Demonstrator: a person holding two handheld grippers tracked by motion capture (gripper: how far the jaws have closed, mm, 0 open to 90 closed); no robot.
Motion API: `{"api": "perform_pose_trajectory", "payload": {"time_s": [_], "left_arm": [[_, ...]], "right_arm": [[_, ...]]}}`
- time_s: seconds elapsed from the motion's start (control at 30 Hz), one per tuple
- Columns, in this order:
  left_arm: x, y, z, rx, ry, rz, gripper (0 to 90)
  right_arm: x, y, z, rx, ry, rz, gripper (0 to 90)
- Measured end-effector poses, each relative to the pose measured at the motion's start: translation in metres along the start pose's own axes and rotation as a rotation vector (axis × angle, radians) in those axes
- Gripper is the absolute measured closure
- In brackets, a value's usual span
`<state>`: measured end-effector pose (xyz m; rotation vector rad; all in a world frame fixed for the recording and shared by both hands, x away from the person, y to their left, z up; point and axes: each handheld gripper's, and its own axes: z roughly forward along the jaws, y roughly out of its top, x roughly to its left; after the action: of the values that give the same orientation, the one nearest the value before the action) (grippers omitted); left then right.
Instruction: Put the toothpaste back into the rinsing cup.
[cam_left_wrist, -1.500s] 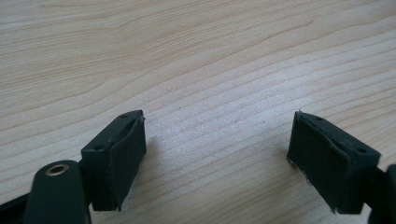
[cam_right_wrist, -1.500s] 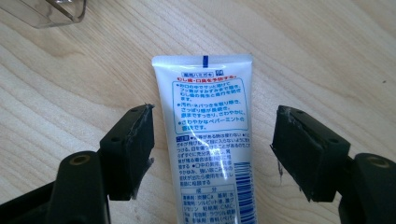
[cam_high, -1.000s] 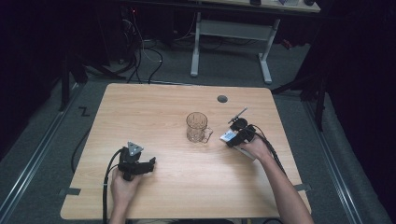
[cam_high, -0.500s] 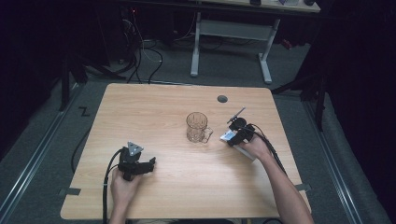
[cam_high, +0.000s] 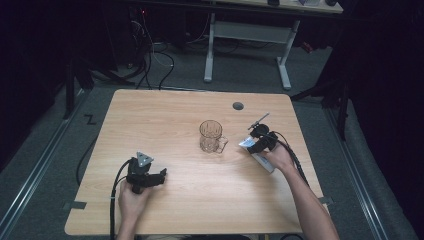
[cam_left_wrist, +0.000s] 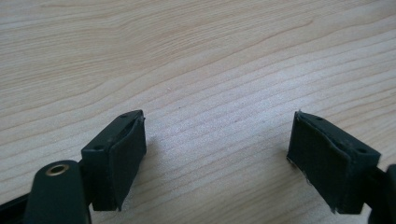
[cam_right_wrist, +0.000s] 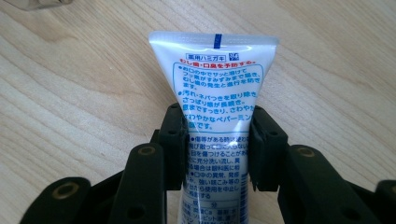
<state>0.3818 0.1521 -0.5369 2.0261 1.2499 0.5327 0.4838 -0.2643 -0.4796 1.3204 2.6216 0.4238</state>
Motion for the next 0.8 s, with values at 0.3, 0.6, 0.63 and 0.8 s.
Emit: {"api": "perform_pose_trajectory", "payload": {"time_s": [0.3, 0.6, 0.63, 0.8], "left_arm": [[0.000, 0.000, 0.000, 0.000, 0.000, 0.000, 19.3], [0.000, 0.000, 0.000, 0.000, 0.000, 0.001, 19.3], [0.000, 0.000, 0.000, 0.000, 0.000, 0.000, 19.3], [0.000, 0.000, 0.000, 0.000, 0.000, 0.000, 19.3]], "right_arm": [[0.000, -0.005, -0.019, -0.078, 0.009, 0.001, 65.1], [0.003, -0.010, -0.031, -0.149, 0.012, 0.000, 66.1], [0.002, -0.011, -0.032, -0.158, 0.019, 0.000, 66.2], [0.003, -0.013, -0.036, -0.176, 0.029, 0.008, 66.4]]}}
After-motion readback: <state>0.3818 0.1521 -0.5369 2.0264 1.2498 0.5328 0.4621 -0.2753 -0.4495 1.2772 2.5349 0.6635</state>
